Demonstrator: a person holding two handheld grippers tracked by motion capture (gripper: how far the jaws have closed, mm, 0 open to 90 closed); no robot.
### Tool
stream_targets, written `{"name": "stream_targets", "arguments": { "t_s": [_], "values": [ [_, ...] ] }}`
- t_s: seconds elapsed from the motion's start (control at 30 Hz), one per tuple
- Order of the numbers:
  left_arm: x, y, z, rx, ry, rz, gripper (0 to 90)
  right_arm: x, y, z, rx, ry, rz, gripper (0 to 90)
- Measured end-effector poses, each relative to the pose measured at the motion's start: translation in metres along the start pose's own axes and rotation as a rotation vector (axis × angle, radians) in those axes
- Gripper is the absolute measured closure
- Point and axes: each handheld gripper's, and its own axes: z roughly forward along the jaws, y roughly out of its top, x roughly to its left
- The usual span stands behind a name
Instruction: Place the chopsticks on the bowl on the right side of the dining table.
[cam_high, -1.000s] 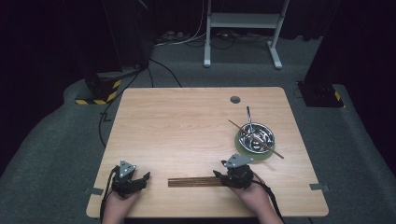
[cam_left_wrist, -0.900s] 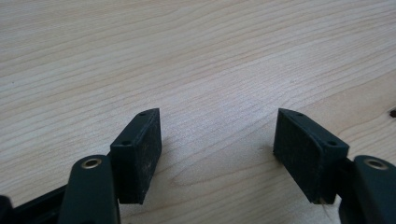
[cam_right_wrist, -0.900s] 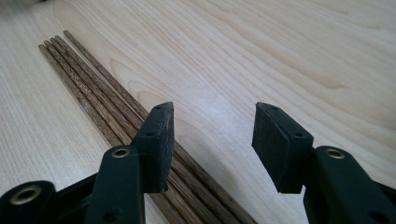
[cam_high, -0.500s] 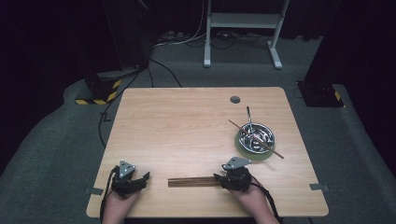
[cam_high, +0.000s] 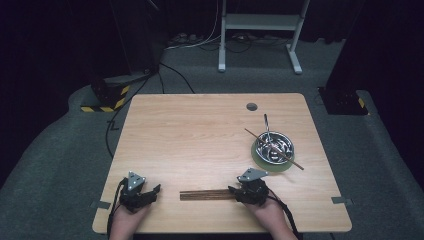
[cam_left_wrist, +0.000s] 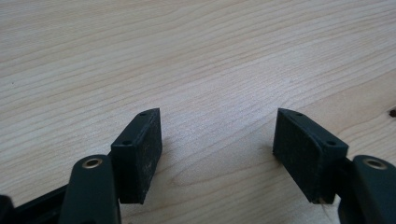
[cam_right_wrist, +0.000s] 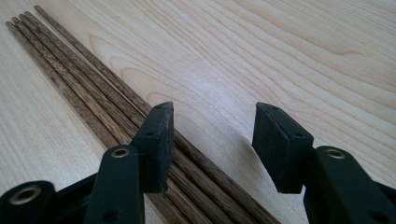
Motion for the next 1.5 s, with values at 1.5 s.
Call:
{"name": "stream_targets", "arguments": {
  "t_s": [1.5],
  "values": [
    [-0.0015,-0.0008,0.0004,-0.015,-0.009,-0.009,32.4,-0.0087,0.0017,0.0078,0.009,-0.052,0.031,57.9]
  ]
}}
